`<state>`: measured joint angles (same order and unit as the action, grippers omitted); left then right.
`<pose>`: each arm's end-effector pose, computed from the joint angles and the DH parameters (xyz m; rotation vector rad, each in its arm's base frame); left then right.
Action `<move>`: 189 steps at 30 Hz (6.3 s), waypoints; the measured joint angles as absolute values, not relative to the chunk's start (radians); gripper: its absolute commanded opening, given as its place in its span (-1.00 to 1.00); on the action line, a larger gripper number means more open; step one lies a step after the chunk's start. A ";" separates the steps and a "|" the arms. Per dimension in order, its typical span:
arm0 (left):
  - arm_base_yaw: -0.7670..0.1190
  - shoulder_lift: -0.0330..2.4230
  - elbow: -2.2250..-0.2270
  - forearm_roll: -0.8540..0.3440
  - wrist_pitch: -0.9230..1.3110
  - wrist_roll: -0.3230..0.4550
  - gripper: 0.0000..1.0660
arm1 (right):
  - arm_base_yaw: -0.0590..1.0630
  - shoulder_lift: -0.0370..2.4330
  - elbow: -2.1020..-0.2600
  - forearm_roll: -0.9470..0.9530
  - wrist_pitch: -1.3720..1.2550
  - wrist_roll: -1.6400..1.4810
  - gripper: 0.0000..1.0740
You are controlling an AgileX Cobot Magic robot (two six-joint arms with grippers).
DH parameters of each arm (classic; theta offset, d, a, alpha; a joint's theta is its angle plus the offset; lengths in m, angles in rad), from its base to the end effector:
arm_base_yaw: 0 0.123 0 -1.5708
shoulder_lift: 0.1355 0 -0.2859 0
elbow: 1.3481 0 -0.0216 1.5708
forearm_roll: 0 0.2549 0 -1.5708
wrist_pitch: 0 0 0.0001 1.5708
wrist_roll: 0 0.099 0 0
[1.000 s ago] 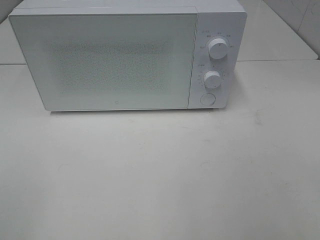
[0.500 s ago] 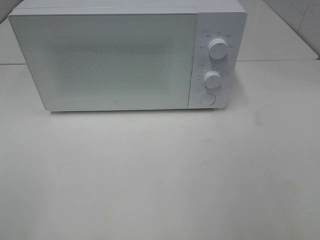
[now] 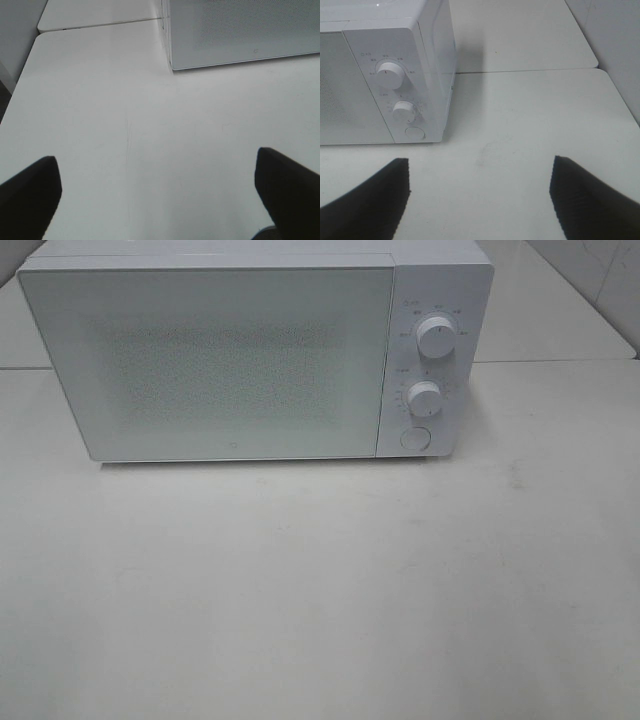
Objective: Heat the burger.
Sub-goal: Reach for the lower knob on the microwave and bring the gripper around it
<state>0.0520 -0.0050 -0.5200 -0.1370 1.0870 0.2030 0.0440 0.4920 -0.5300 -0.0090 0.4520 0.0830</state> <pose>0.0009 -0.0119 0.2797 0.1642 2.0314 -0.0040 0.1124 0.0046 0.3122 0.0320 1.8980 0.0771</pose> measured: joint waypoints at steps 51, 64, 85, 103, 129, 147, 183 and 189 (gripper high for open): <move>0.052 -0.005 -0.520 -0.137 1.087 0.203 0.84 | 0.293 1.387 -0.354 0.356 -0.930 -0.238 0.42; 0.052 -0.005 -0.520 -0.137 1.087 0.203 0.84 | 0.563 1.519 -0.354 0.645 -1.194 -0.373 0.42; 0.052 -0.005 -0.520 -0.137 1.087 0.203 0.84 | 0.735 1.691 -0.408 0.827 -1.212 -0.417 0.42; 0.052 -0.005 -0.520 -0.137 1.087 0.203 0.84 | 0.723 1.905 -0.619 0.821 -1.212 -0.345 0.42; 0.052 -0.005 -0.520 -0.137 1.087 0.203 0.83 | 0.607 2.067 -0.771 0.755 -1.211 -0.281 0.42; 0.052 -0.005 -0.520 -0.137 1.087 0.203 0.83 | 0.613 2.082 -0.787 0.754 -1.203 -0.281 0.28; 0.052 -0.005 -0.520 -0.137 1.087 0.202 0.83 | 0.615 2.082 -0.790 0.765 -1.197 -0.273 -0.94; 0.052 -0.005 -0.520 -0.137 1.087 0.202 0.83 | 0.615 2.082 -0.790 0.763 -1.197 -0.181 -0.93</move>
